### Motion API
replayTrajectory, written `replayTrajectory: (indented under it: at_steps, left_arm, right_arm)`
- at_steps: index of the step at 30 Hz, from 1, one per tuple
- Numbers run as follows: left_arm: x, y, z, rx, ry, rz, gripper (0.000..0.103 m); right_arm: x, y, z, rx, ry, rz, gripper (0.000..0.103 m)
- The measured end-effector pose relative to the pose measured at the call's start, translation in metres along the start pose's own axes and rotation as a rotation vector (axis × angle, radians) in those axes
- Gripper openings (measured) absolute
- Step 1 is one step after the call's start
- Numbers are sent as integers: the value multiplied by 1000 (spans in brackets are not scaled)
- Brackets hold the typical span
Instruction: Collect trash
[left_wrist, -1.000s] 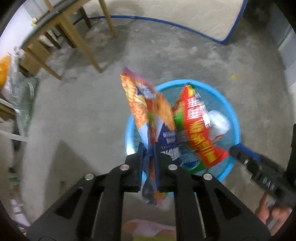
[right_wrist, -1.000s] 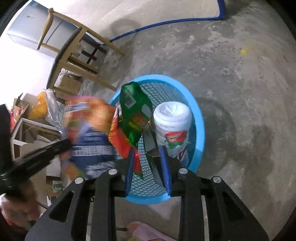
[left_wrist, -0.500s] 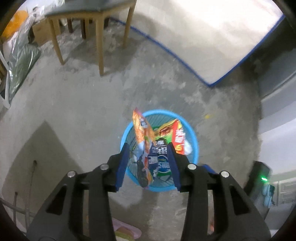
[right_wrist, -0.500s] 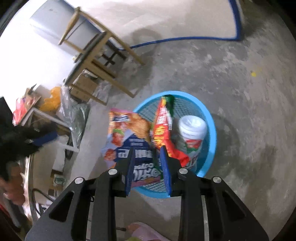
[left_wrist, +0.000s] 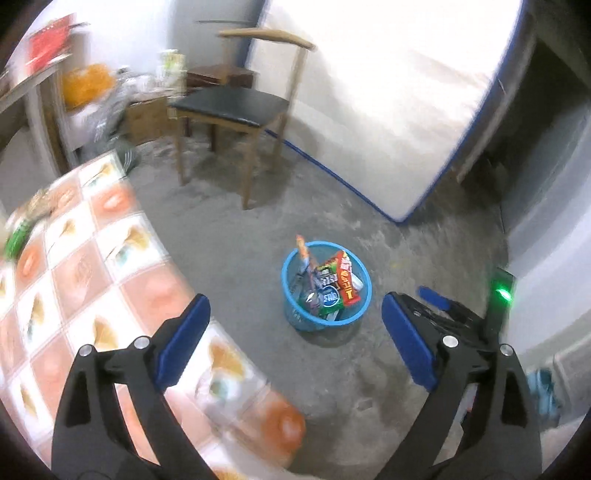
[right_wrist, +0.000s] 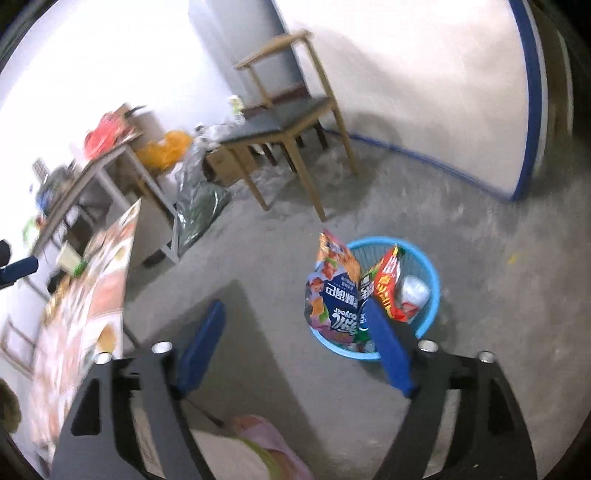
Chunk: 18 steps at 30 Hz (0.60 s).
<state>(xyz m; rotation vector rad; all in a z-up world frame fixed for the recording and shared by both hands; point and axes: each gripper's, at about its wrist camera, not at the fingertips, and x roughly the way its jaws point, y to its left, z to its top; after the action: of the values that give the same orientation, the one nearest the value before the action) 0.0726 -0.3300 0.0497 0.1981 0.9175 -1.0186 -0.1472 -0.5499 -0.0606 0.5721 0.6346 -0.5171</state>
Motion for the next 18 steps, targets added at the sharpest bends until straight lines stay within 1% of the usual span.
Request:
replayTrajectory:
  at_steps: [1, 3, 5, 8, 11, 13, 15, 16, 18]
  left_arm:
    - [-15, 7, -10, -26, -27, 10, 92]
    - [-40, 15, -35, -64, -105, 74, 93]
    - [-62, 22, -58, -99, -173, 160, 94]
    - [-85, 25, -85, -128, -222, 253, 94]
    - [-104, 28, -104, -143, -223, 310, 94]
    - [-116, 28, -120, -177, -219, 388, 94]
    - [-121, 27, -137, -205, -222, 449, 94]
    - [-124, 27, -146, -214, -214, 472, 94]
    - [-123, 37, -157, -246, -158, 505, 94]
  right_arm:
    - [-15, 11, -5, -39, -16, -23, 91]
    - [-50, 38, -19, -135, -50, -73, 96]
    - [-73, 63, -32, -209, -58, -111, 96]
    - [-102, 93, -47, -271, -62, -146, 96]
    - [-124, 124, -57, -302, -69, -176, 96]
    - [-134, 143, -63, -321, -73, -218, 96]
    - [-137, 162, -71, -325, -67, -234, 96]
    - [-136, 169, -75, -325, -59, -239, 96]
    - [-135, 184, -86, -346, -34, -248, 96]
